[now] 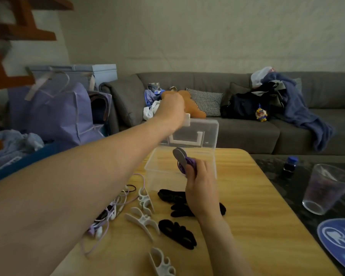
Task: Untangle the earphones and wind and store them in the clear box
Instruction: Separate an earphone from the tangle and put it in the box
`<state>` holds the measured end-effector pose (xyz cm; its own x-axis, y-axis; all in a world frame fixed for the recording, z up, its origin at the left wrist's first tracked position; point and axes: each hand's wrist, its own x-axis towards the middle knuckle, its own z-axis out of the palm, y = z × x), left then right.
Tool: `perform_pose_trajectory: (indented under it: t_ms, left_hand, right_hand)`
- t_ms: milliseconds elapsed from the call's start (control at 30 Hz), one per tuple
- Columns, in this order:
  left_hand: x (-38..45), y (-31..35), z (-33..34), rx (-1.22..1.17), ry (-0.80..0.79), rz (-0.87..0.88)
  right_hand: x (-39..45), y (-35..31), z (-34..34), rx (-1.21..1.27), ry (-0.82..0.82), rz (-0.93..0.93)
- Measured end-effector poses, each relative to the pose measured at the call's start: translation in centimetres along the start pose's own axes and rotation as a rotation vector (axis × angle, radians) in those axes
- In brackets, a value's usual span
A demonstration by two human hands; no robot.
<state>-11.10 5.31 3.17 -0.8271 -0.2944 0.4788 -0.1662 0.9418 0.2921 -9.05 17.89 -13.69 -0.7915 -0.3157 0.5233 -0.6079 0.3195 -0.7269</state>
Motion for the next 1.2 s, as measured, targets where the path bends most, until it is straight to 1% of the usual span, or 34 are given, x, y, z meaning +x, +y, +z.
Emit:
perform_pose_trajectory:
  t_ms: [67,100,133,200,233,267,333,367,400,467,533,567,667,767,833,867,933,967,1000,1033,1100,1133,1167,1200]
  left_hand:
    - [0.1,-0.3,0.8,-0.034,-0.016,-0.012]
    - [-0.4,-0.6,1.2,-0.071,-0.049,-0.002]
    - [-0.9,-1.2,1.7,-0.105,-0.043,0.018]
    - [-2.6,-2.9,2.7,-0.103,0.005,-0.021]
    - [-3.6,-4.3,3.4,-0.068,0.013,-0.076]
    - [-4.8,-5.7,4.2,-0.026,-0.015,-0.148]
    - [-7.2,-8.2,5.6,-0.018,-0.126,-0.312]
    - [-8.3,-9.0,6.3,-0.073,-0.154,-0.369]
    - [-9.4,-9.5,6.9,-0.148,-0.148,-0.414]
    - [-11.2,-9.9,7.4,-0.305,-0.079,-0.505]
    - [-12.6,-9.7,7.4,-0.441,-0.003,-0.554]
    - [-13.1,-9.4,7.4,-0.487,0.011,-0.562]
    - [-13.9,-9.3,7.4,-0.573,-0.003,-0.53]
    - [-14.3,-9.5,7.0,-0.668,-0.077,-0.507]
    - [-14.4,-9.6,6.6,-0.701,-0.118,-0.485]
    - [-14.5,-9.5,6.5,-0.709,-0.134,-0.479]
    - [-14.6,-9.4,6.4,-0.738,-0.158,-0.468]
    - [-14.6,-9.4,6.3,-0.746,-0.165,-0.463]
    - [-14.7,-9.5,6.1,-0.752,-0.179,-0.46]
    - [-14.7,-9.5,5.9,-0.758,-0.201,-0.454]
    - [-14.8,-9.7,5.6,-0.742,-0.239,-0.44]
    - [-14.8,-9.8,5.4,-0.708,-0.228,-0.44]
    - [-14.8,-9.9,5.1,-0.663,-0.178,-0.442]
    - [-14.9,-10.0,4.7,-0.611,-0.091,-0.439]
  right_hand:
    - [0.2,0.0,0.0,-0.025,-0.003,0.02]
    - [0.3,0.0,0.0,-0.036,0.002,0.025]
    - [0.4,0.1,0.1,-0.046,0.006,0.029]
    - [0.4,0.1,0.0,-0.049,0.005,0.045]
    - [0.5,0.0,0.0,-0.037,0.005,0.057]
    - [0.4,0.0,0.0,-0.019,0.007,0.069]
    - [0.5,-0.3,0.1,-0.004,0.027,0.087]
    - [0.6,-0.5,0.2,-0.022,0.038,0.1]
    - [0.8,-0.8,0.2,-0.05,0.042,0.116]
    - [1.9,-1.6,0.4,-0.132,0.019,0.123]
    - [3.5,-2.7,0.5,-0.323,-0.048,0.109]
    - [4.4,-3.2,0.5,-0.434,-0.097,0.12]
    - [6.9,-5.3,1.7,-0.686,-0.294,0.237]
    - [8.6,-6.2,4.2,-0.743,-0.471,0.353]
    - [9.2,-6.4,5.8,-0.815,-0.657,0.39]
    - [9.4,-6.3,6.5,-0.808,-0.755,0.441]
    - [9.4,-6.7,6.7,-0.653,-0.94,0.633]
    - [9.4,-7.0,6.5,-0.562,-0.985,0.705]
    - [9.4,-7.2,6.0,-0.512,-0.987,0.715]
    - [9.5,-7.4,5.6,-0.498,-0.962,0.688]
    - [9.7,-7.4,4.6,-0.538,-0.919,0.608]
    - [9.8,-7.5,4.1,-0.563,-0.901,0.579]
    - [9.7,-7.6,3.6,-0.575,-0.874,0.556]
    - [9.6,-7.7,3.2,-0.575,-0.827,0.521]
